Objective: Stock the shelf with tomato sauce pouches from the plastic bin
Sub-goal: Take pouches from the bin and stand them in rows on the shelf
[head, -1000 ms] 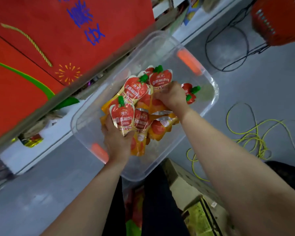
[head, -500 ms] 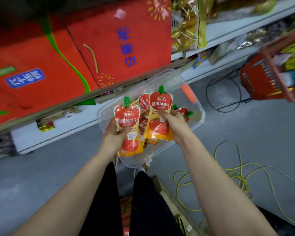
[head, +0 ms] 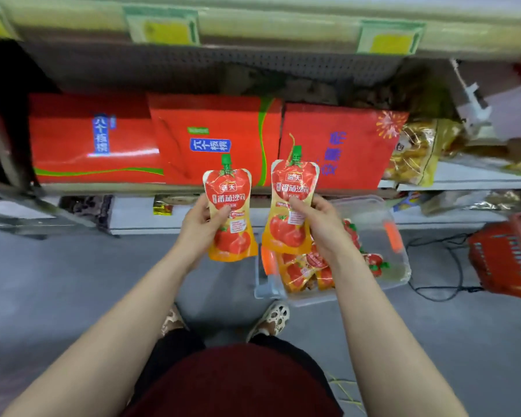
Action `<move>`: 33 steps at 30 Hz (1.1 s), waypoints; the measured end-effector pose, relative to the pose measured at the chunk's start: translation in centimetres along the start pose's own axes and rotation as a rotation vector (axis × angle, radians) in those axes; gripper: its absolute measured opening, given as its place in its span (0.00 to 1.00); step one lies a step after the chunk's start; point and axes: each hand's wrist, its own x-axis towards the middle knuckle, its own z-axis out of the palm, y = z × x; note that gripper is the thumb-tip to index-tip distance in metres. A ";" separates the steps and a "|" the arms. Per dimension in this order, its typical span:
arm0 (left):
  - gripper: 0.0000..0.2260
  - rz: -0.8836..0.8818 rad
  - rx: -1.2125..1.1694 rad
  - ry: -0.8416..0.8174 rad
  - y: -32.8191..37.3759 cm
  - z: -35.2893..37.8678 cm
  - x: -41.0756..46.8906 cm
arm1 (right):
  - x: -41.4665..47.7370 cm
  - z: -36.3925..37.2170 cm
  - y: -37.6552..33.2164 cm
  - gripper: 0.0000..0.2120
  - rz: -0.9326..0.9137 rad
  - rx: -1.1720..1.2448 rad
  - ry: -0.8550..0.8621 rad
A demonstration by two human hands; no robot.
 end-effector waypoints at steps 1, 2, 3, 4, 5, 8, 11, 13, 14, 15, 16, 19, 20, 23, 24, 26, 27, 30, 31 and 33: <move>0.13 0.016 -0.017 0.018 0.5 -1.9 -0.1 | -0.1 1.9 -0.6 0.11 -0.024 -0.017 -0.019; 0.13 0.033 -0.027 0.031 1.1 -3.9 -0.2 | -0.2 3.9 -1.1 0.10 -0.048 -0.030 -0.037; 0.13 0.053 -0.033 0.038 1.7 -5.9 -0.3 | -0.3 5.9 -1.5 0.09 -0.070 -0.041 -0.054; 0.13 0.074 -0.034 0.044 2.3 -7.9 -0.3 | -0.4 8.0 -1.8 0.08 -0.089 -0.048 -0.070; 0.13 0.097 -0.034 0.046 3.0 -10.0 -0.3 | -0.6 10.0 -2.1 0.07 -0.108 -0.052 -0.084; 0.13 0.152 -0.031 0.062 4.9 -16.1 -0.2 | -0.9 16.1 -3.1 0.07 -0.154 -0.042 -0.122; 0.12 0.235 -0.030 0.053 7.2 -21.1 0.1 | -1.4 21.9 -4.7 0.10 -0.201 -0.028 -0.162; 0.12 0.293 -0.025 0.052 8.7 -24.0 0.1 | -1.9 25.3 -5.9 0.12 -0.247 -0.020 -0.181; 0.13 0.315 -0.025 0.056 9.5 -25.5 0.0 | -2.2 26.9 -6.6 0.12 -0.278 -0.029 -0.186; 0.14 0.339 -0.033 0.060 10.4 -26.9 -0.2 | -2.6 28.3 -7.5 0.12 -0.314 -0.053 -0.188; 0.15 0.361 -0.043 0.067 11.4 -28.3 -0.4 | -2.8 29.7 -8.5 0.12 -0.352 -0.075 -0.191; 0.12 0.437 -0.052 0.091 14.4 -31.6 -0.5 | -3.6 33.1 -11.9 0.11 -0.462 -0.157 -0.193; 0.11 0.462 -0.054 0.109 15.5 -32.5 -0.4 | -3.6 34.0 -13.0 0.10 -0.497 -0.179 -0.195; 0.11 0.513 -0.053 0.135 18.9 -35.1 0.1 | -3.4 36.5 -16.7 0.10 -0.575 -0.233 -0.206; 0.12 0.527 -0.062 0.145 20.0 -35.8 0.5 | -3.1 37.3 -17.9 0.11 -0.583 -0.239 -0.212; 0.10 0.556 -0.076 0.179 22.1 -37.1 1.3 | -2.2 38.9 -20.4 0.12 -0.595 -0.251 -0.222; 0.08 0.574 -0.087 0.199 23.2 -37.7 1.8 | -1.5 39.7 -21.6 0.10 -0.611 -0.258 -0.222; 0.06 0.624 -0.111 0.253 26.1 -39.2 3.7 | 0.8 41.9 -25.0 0.05 -0.673 -0.264 -0.217; 0.07 0.640 -0.109 0.267 27.0 -39.6 4.4 | 1.6 42.6 -26.1 0.04 -0.693 -0.267 -0.223; 0.08 0.669 -0.104 0.301 28.8 -40.3 5.9 | 3.4 43.8 -28.1 0.05 -0.708 -0.263 -0.231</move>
